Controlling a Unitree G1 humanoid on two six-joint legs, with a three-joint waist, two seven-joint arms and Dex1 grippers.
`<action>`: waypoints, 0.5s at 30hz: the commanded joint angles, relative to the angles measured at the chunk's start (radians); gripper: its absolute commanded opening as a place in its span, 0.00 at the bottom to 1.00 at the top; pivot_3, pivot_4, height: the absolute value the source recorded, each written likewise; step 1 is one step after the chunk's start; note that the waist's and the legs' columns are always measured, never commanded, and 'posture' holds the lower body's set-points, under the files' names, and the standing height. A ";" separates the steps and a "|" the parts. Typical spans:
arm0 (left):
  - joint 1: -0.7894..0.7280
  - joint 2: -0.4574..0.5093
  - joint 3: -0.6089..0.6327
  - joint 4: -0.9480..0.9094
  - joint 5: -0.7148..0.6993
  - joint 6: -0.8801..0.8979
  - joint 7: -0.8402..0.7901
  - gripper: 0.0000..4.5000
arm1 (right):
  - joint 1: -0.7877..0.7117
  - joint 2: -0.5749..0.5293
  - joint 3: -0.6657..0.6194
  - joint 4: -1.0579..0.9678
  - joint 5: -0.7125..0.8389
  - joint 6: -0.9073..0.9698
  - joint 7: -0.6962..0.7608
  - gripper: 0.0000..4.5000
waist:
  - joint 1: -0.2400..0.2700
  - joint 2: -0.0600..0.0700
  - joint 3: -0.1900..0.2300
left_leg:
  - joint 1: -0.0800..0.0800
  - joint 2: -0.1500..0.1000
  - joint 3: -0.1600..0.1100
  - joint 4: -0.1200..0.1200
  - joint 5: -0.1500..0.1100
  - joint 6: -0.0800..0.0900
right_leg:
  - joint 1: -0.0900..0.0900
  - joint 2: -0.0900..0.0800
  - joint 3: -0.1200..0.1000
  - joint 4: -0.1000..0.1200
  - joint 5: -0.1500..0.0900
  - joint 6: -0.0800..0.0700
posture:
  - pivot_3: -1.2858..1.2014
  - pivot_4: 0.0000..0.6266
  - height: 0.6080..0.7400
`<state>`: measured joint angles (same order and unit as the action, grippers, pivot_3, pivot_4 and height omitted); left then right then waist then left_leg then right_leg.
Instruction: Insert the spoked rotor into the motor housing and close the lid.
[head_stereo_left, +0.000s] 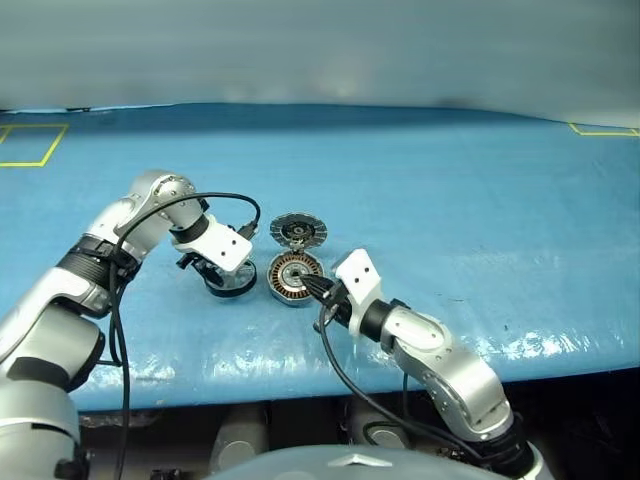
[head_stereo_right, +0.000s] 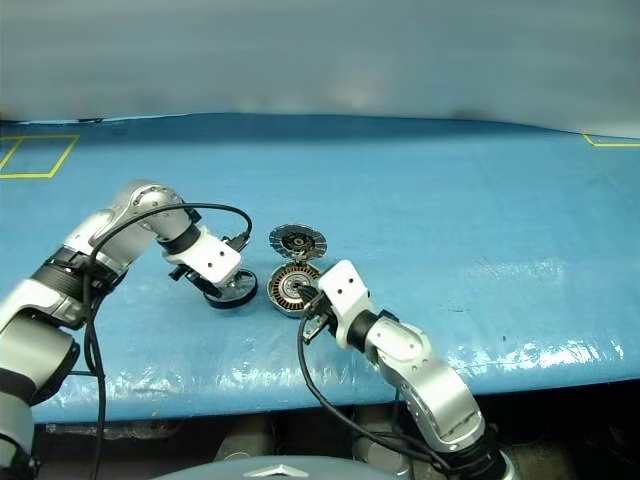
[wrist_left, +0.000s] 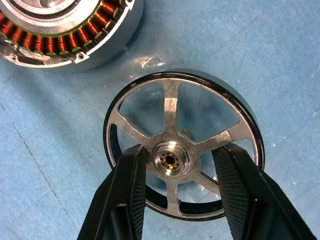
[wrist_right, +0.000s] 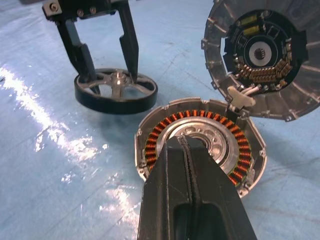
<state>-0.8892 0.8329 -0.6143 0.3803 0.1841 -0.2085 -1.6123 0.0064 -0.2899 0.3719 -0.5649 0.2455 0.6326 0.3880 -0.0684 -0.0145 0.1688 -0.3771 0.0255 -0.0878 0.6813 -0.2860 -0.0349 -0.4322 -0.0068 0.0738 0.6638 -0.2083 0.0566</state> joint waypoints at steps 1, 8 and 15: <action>-0.003 0.047 0.063 -0.089 -0.067 0.053 -0.002 0.39 | 0.061 -0.023 -0.020 0.002 -0.003 -0.181 0.062 0.00 | 0.000 0.000 0.000 | 0.000 0.000 0.000 0.000 0.000 0.000 | 0.000 0.000 0.000 0.000 0.000 0.000 | 0.52 0.24 1.00; 0.008 0.105 0.094 -0.278 -0.213 0.237 -0.002 0.39 | 0.144 -0.047 -0.063 0.111 0.038 -0.321 0.163 0.00 | 0.003 0.000 0.000 | 0.001 0.000 0.000 0.001 0.000 0.000 | 0.002 0.000 0.000 0.000 0.000 0.000 | 0.52 0.24 1.00; -0.002 0.063 0.083 -0.398 -0.228 0.323 0.000 0.39 | 0.158 -0.026 -0.058 0.154 0.049 -0.354 0.188 0.00 | 0.007 0.000 0.000 | 0.002 0.000 0.000 0.001 0.000 0.000 | 0.002 0.000 0.000 0.000 -0.001 -0.001 | 0.52 0.24 1.00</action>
<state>-0.8746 0.9051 -0.5580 0.0197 -0.0525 0.0913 -1.6124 0.1615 -0.3276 0.3209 -0.3983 0.2726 0.3128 0.5614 -0.0615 -0.0146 0.1690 -0.3752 0.0258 -0.0874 0.6826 -0.2860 -0.0347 -0.4301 -0.0062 0.0740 0.6638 -0.2090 0.0560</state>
